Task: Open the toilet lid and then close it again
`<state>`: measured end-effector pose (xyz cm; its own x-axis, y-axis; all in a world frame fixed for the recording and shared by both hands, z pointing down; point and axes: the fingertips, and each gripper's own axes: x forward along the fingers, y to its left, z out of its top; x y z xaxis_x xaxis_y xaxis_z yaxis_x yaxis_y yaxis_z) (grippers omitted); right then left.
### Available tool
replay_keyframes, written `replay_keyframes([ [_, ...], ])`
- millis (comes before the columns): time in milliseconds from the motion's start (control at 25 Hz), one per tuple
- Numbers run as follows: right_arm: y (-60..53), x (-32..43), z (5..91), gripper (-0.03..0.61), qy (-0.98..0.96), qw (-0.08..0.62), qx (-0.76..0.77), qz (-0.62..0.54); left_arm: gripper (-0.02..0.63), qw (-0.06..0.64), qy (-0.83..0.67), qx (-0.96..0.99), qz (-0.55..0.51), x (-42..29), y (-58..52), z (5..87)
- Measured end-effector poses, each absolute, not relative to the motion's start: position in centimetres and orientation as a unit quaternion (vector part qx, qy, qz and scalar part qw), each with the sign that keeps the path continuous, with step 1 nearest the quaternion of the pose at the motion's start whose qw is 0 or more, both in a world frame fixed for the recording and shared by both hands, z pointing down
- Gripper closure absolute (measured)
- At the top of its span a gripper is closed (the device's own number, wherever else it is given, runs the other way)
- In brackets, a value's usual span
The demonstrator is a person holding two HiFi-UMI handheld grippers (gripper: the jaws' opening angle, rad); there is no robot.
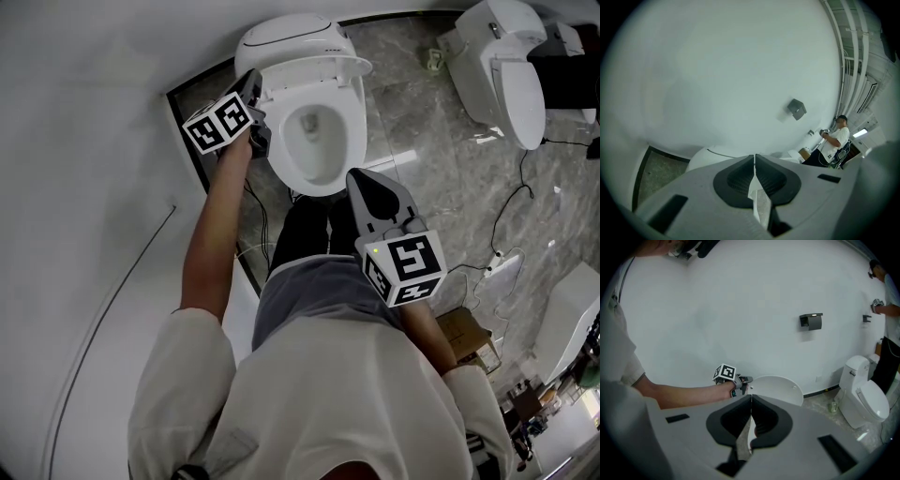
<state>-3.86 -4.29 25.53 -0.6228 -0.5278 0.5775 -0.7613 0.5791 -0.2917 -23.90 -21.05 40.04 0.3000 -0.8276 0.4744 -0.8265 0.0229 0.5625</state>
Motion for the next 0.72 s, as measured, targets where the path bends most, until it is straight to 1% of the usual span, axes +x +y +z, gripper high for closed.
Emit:
replay_keyframes([
  [720, -5.6, -3.0, 25.7, 0.568, -0.843, 0.218, 0.406, 0.278, 0.602, 0.400, -0.595, 0.697, 0.003, -25.7, -26.1, 40.1],
])
